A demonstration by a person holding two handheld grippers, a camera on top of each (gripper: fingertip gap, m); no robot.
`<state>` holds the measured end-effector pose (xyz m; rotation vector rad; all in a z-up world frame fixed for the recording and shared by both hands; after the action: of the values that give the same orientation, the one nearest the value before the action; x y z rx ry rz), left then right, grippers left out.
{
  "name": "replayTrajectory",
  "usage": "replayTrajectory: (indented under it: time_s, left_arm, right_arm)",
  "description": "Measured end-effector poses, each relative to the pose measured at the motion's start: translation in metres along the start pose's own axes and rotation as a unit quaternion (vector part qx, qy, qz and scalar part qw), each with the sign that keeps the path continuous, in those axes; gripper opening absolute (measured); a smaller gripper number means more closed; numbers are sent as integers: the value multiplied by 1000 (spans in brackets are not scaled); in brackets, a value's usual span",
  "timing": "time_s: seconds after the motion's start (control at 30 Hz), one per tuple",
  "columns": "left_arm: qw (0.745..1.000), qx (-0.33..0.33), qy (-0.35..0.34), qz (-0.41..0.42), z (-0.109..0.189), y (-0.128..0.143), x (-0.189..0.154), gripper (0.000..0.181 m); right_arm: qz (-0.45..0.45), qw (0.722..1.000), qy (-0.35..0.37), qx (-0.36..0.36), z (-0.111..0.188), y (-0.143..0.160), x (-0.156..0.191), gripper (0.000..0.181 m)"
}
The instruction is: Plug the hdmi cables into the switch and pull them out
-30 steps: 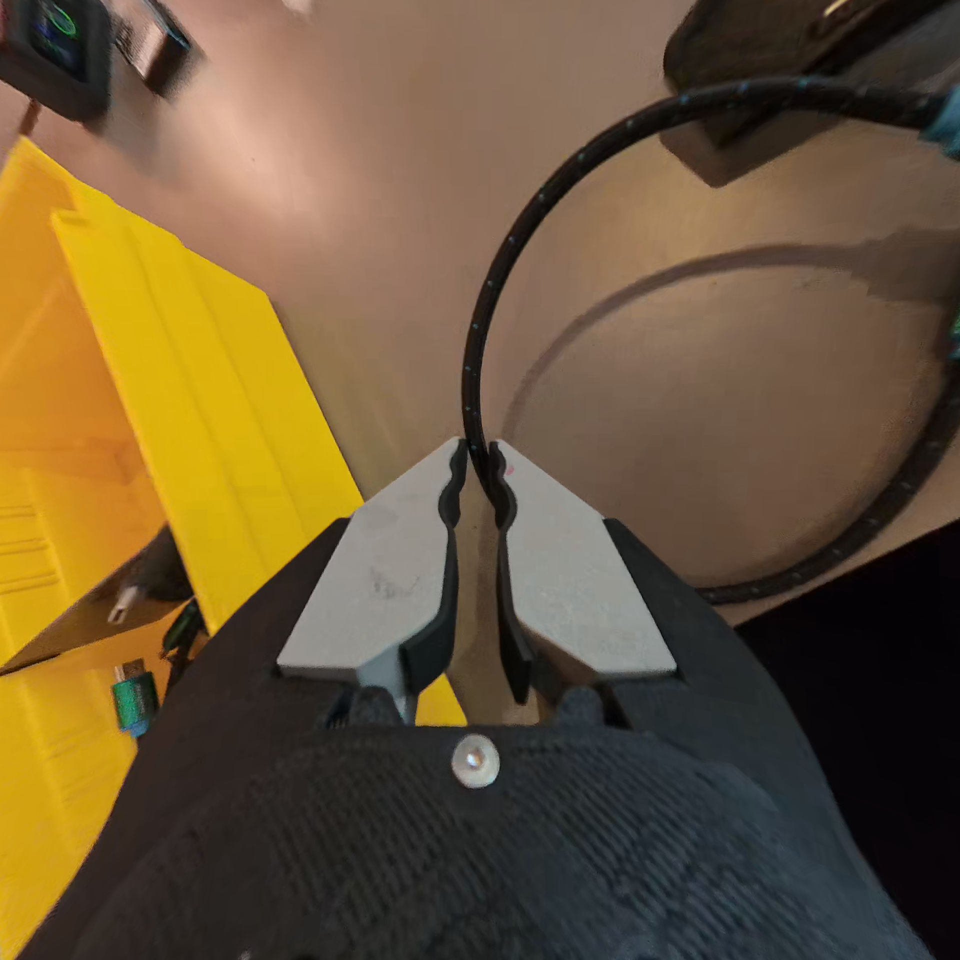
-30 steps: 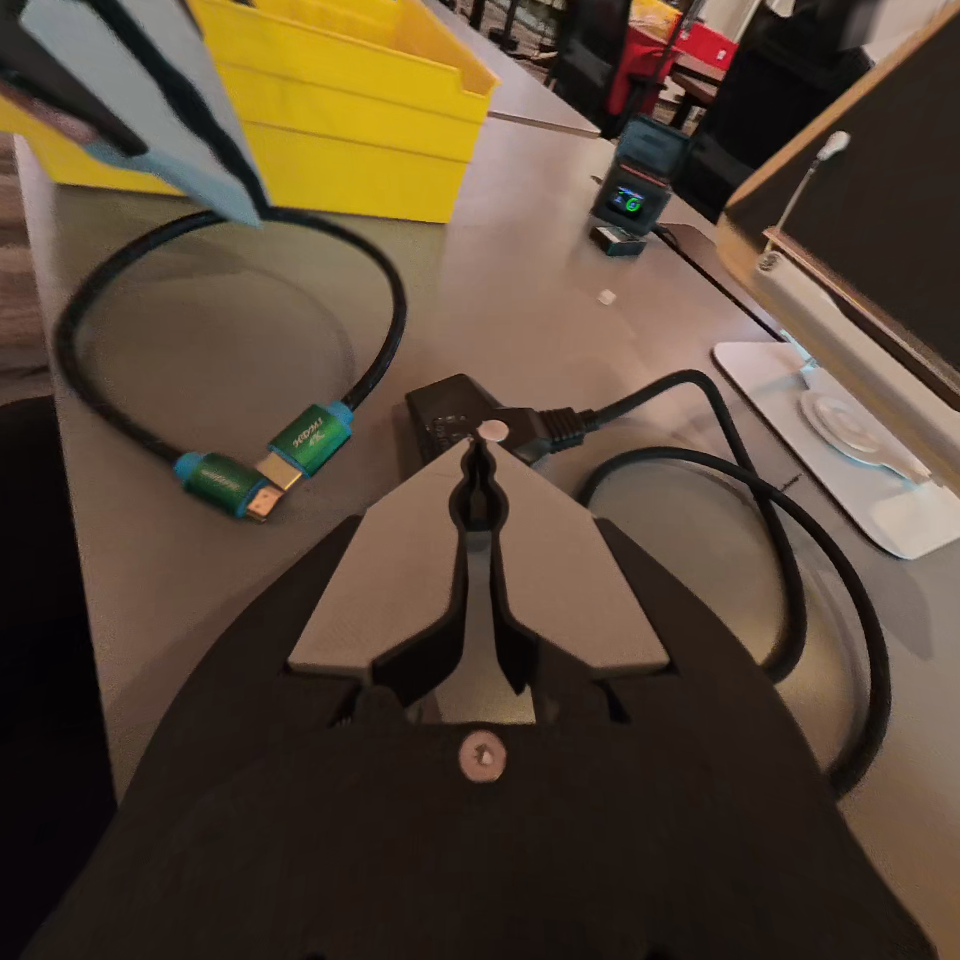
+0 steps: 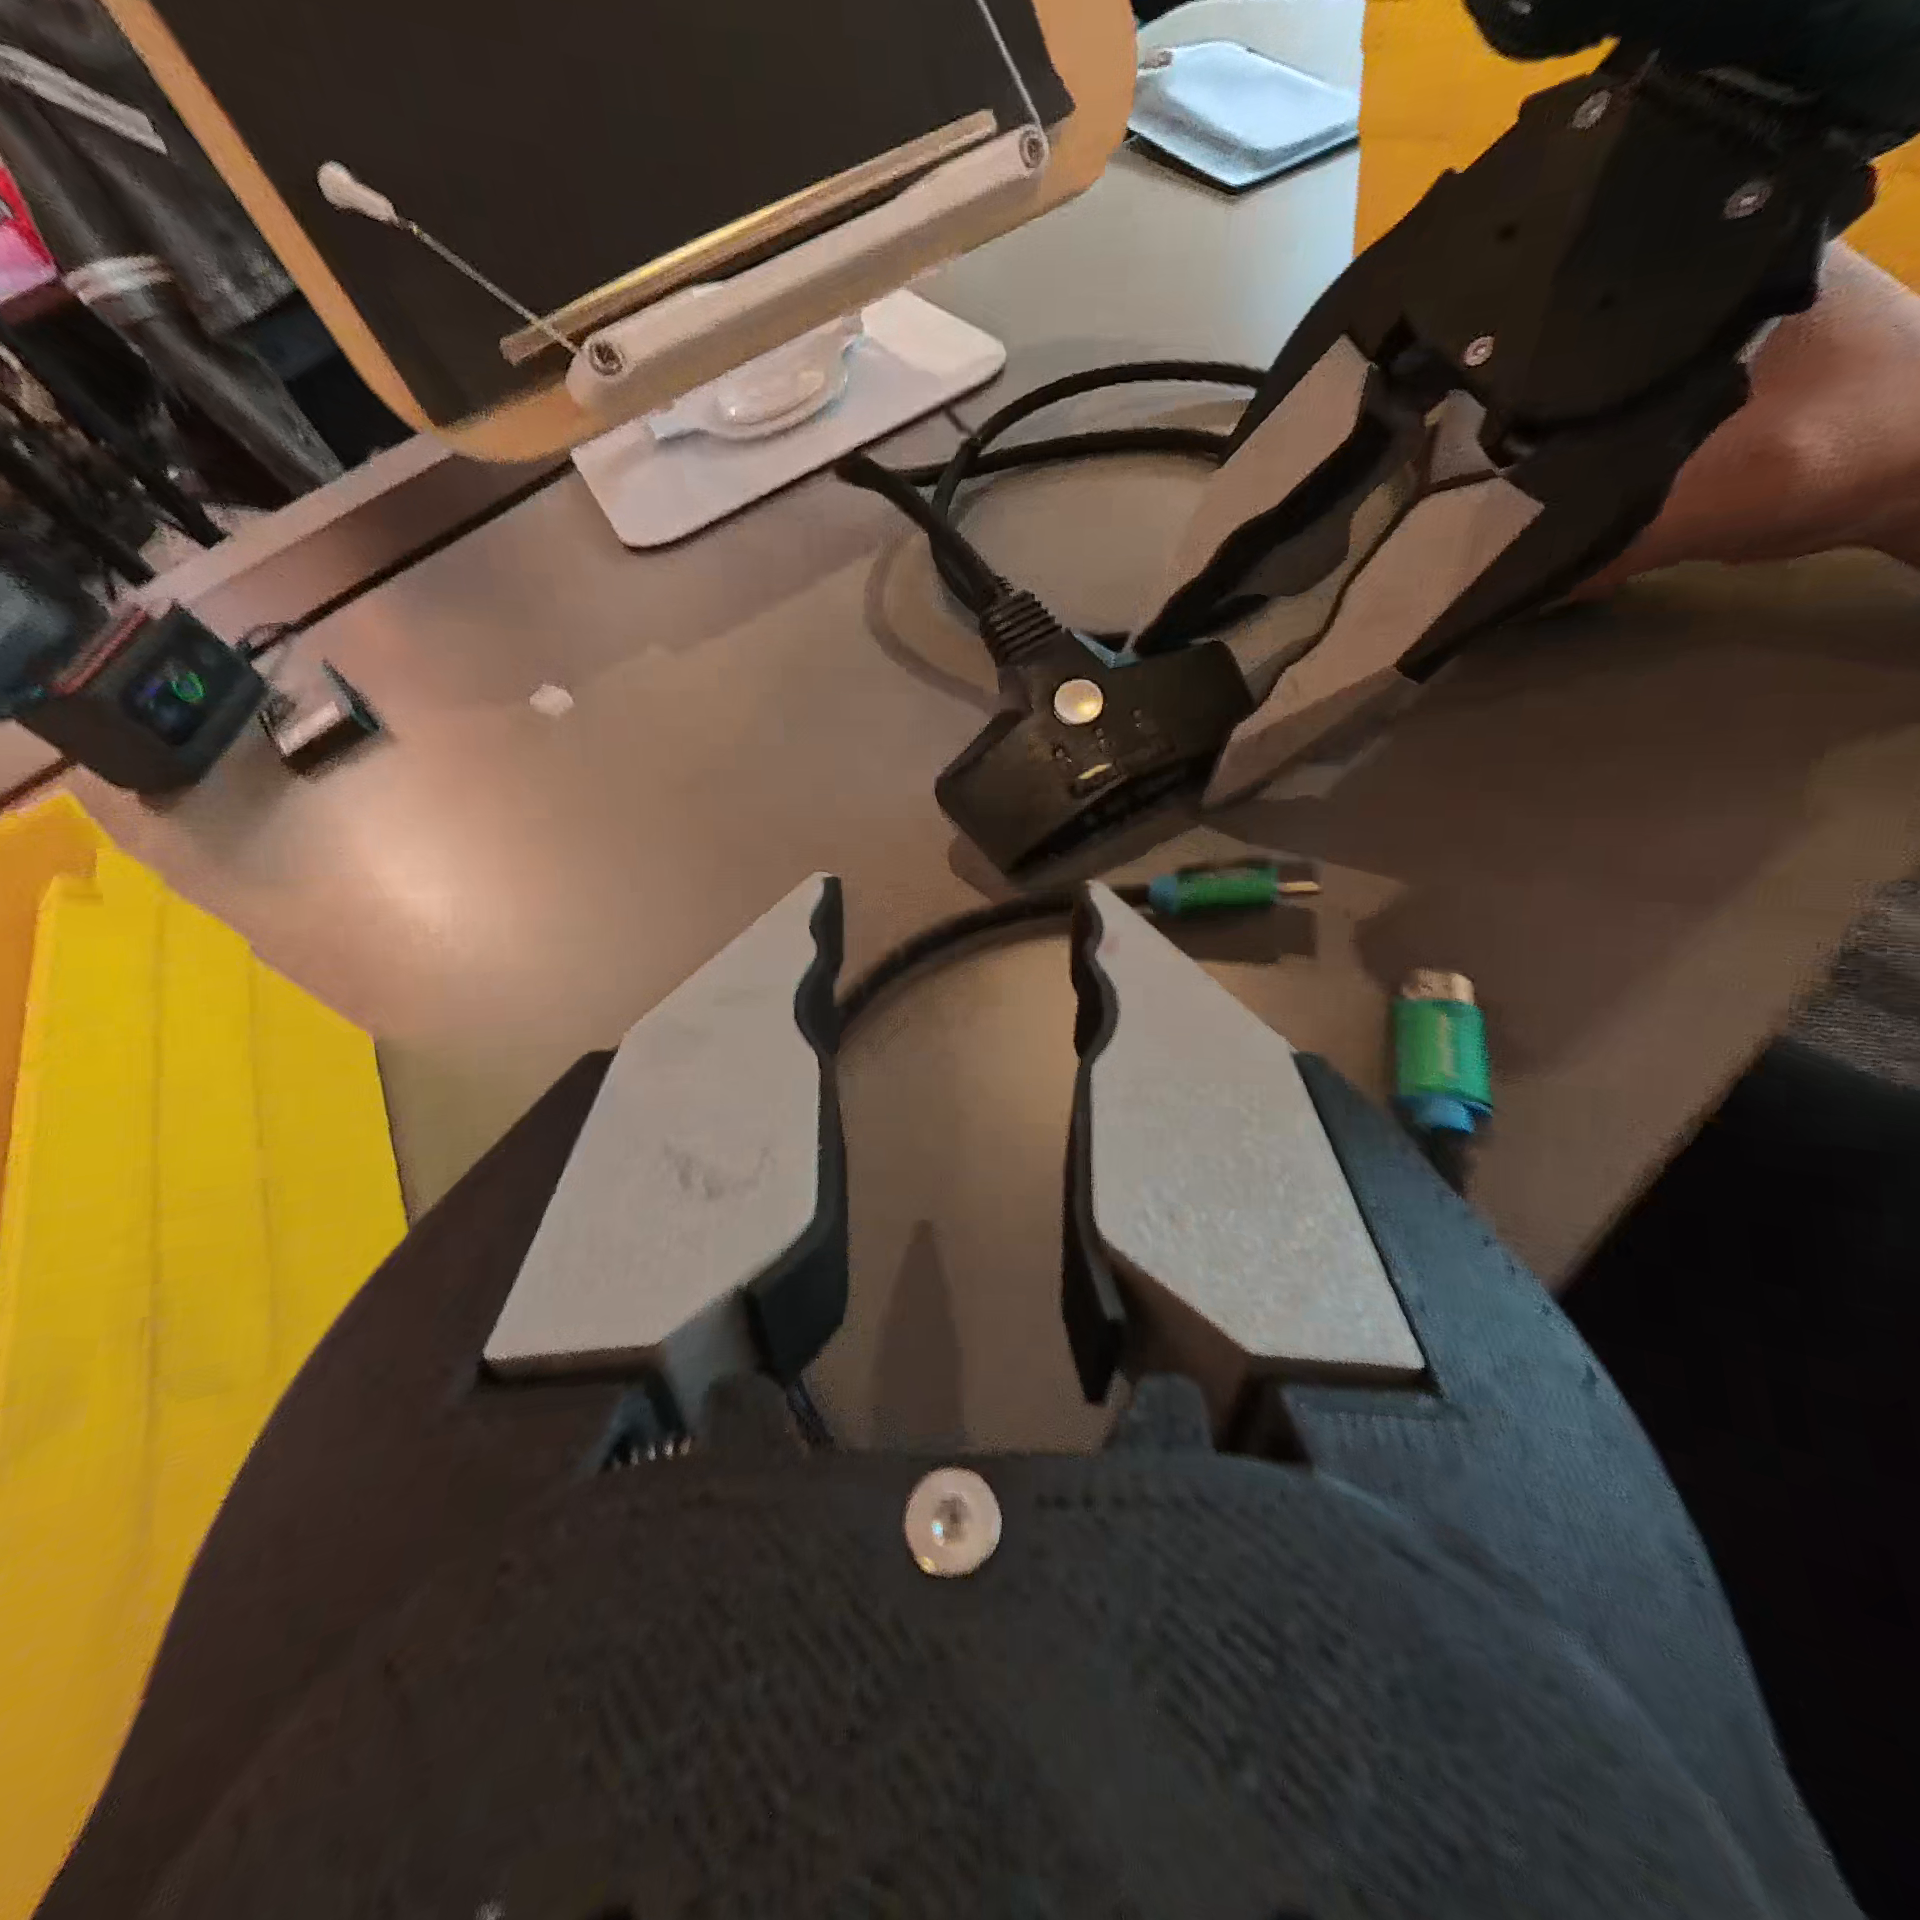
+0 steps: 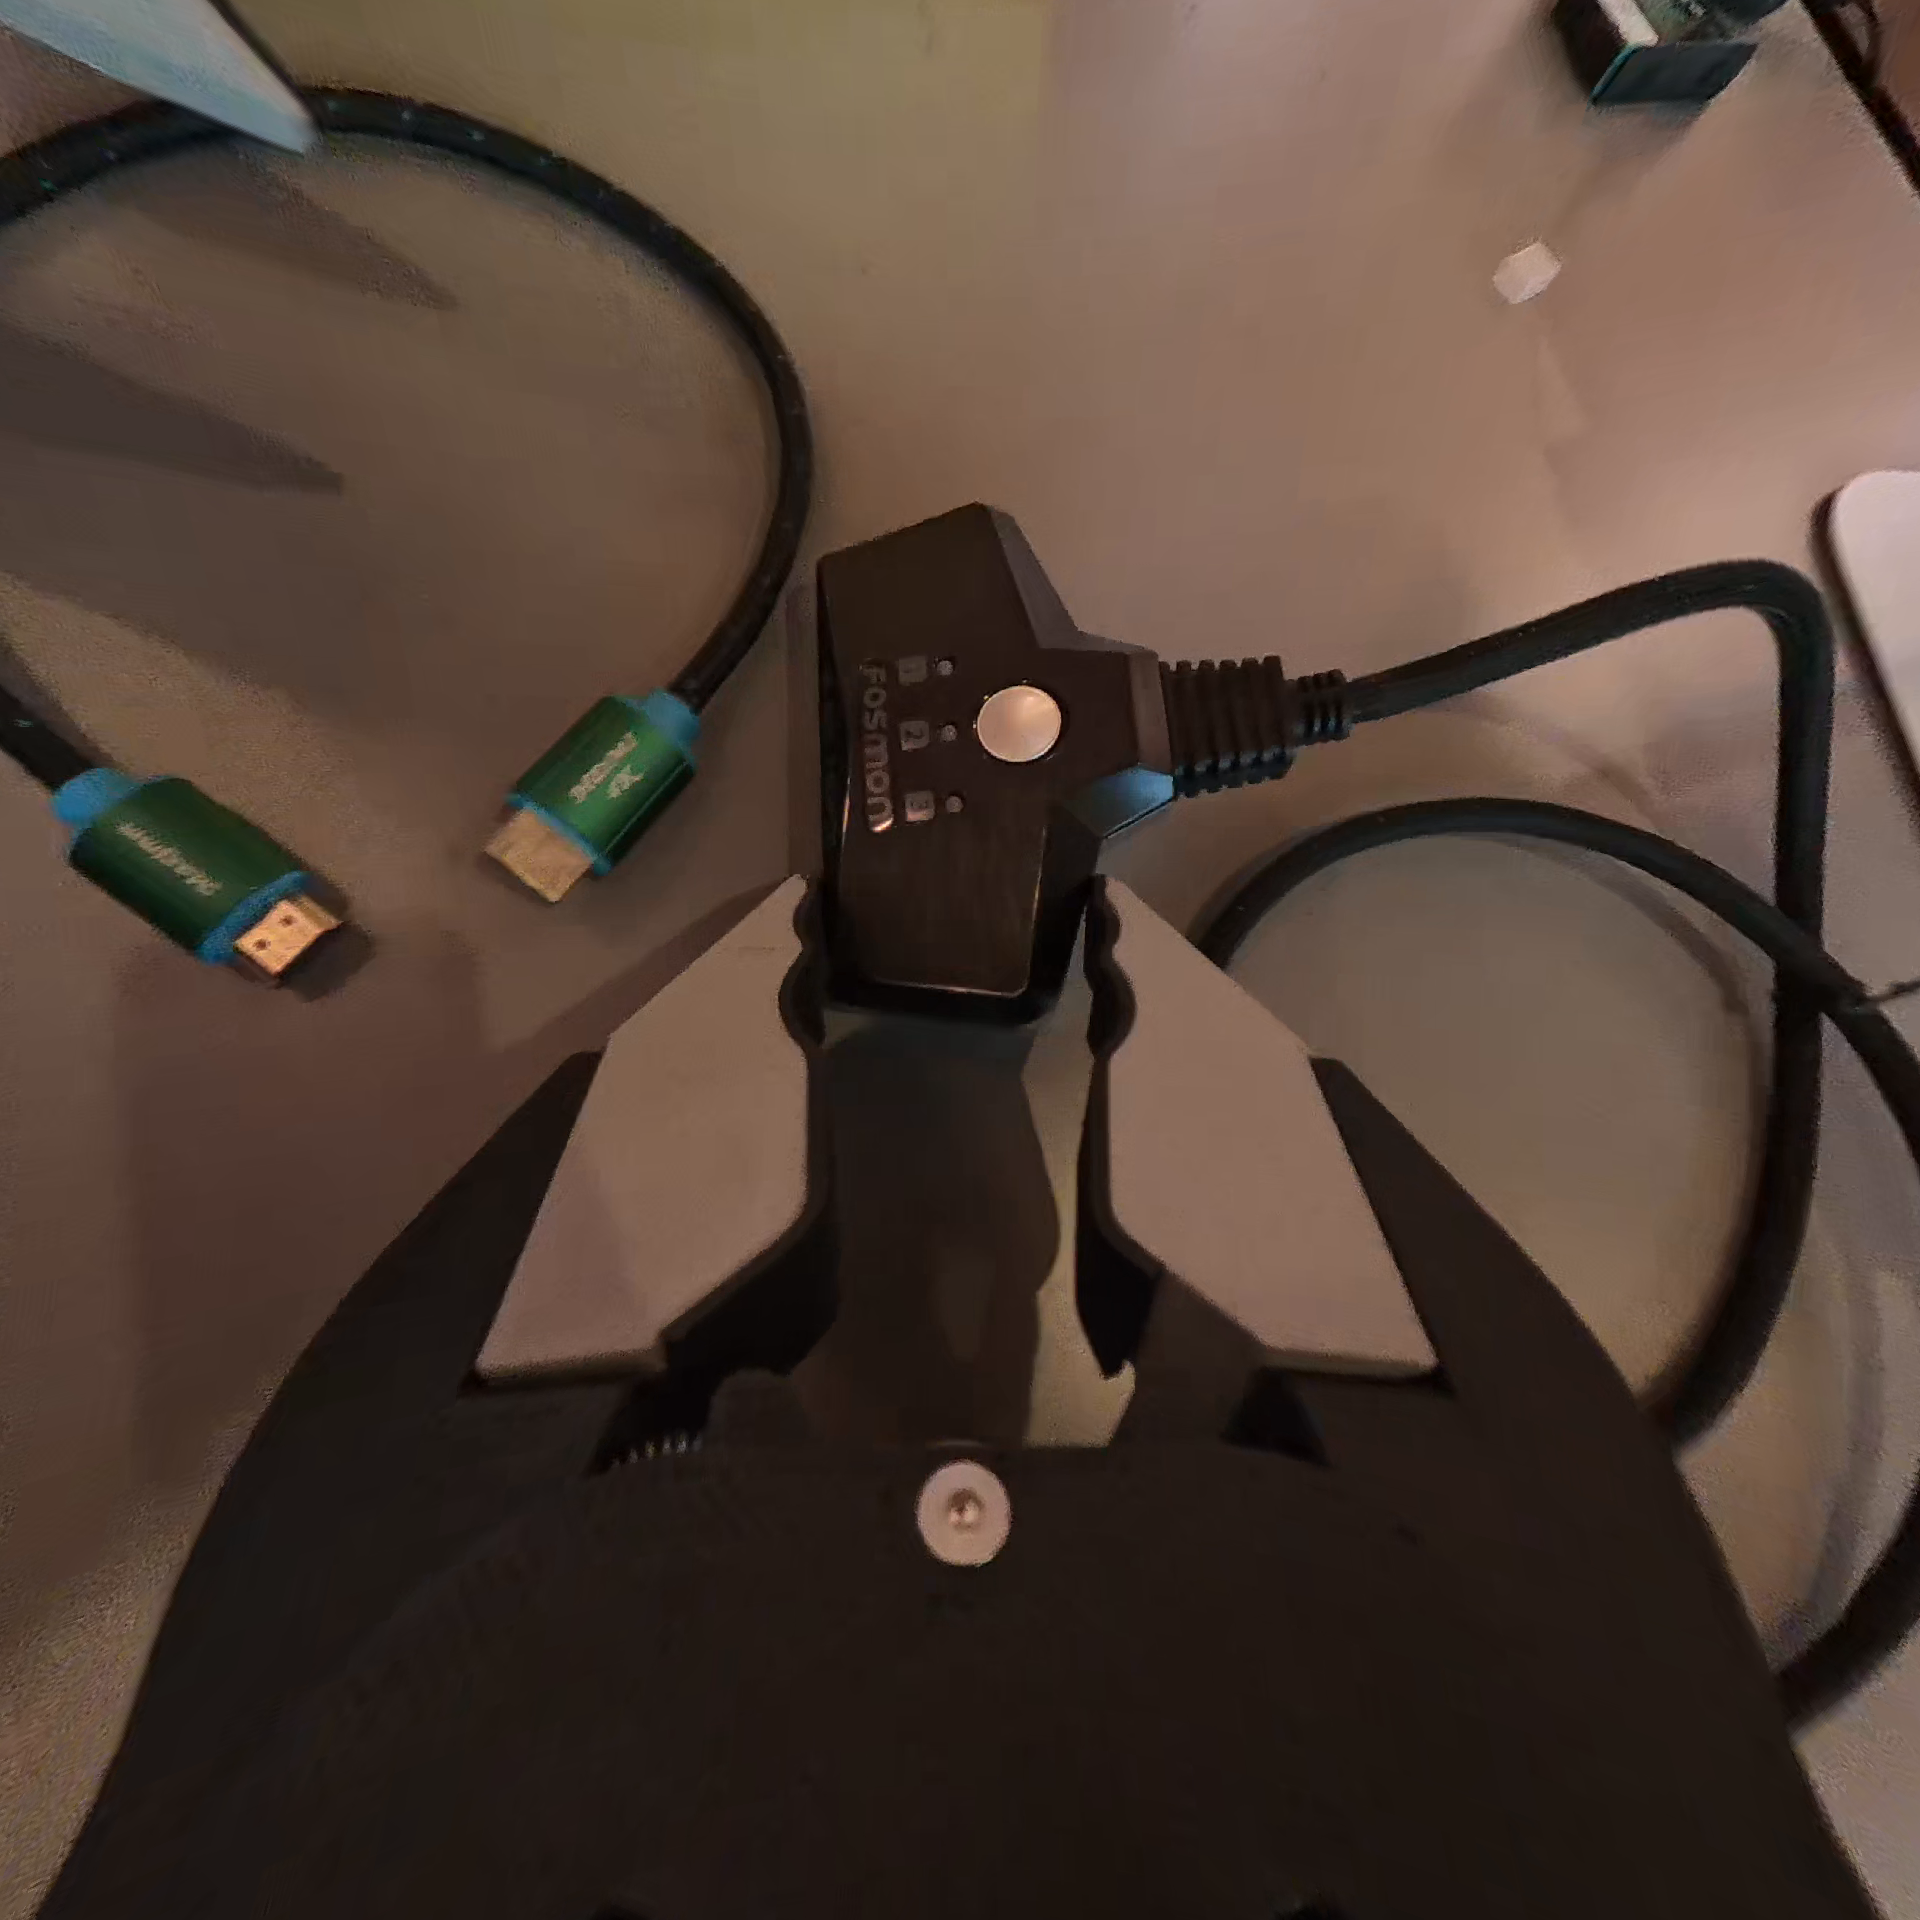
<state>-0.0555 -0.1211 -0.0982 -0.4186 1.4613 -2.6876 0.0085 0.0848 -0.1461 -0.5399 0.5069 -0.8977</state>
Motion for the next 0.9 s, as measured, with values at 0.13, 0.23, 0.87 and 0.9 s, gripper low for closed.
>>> replayTrajectory:
  time_s: [0.13, 0.23, 0.87, 0.9]
  left_arm:
    - [997, -19, -14, -67, -33, -13, 15, 51]
    - [991, -18, -4, -133, -58, -25, 18, 55]
    - [953, -81, -59, -285, -121, -26, 27, 37]
    - [954, -75, -56, -286, -123, -24, 27, 38]
  right_arm:
    - [-43, 997, -40, -49, 17, -10, -28, 47]
    - [-86, 990, -65, -87, 31, -8, -58, 43]
    - [-232, 935, -197, -180, 25, 7, -97, 19]
    - [-227, 938, -197, -176, 24, 7, -95, 19]
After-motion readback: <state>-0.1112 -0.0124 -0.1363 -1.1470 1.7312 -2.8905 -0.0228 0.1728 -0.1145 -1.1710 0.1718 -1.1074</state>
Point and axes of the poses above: each gripper's, where its closed fingertips meet, z back along the fingers, y out of its underside, x = y × z across the jaws, the point moved 9 cm from there along z, back along the fingers, and after that the axes turned 7 degrees about x, right-handed, at the moved point
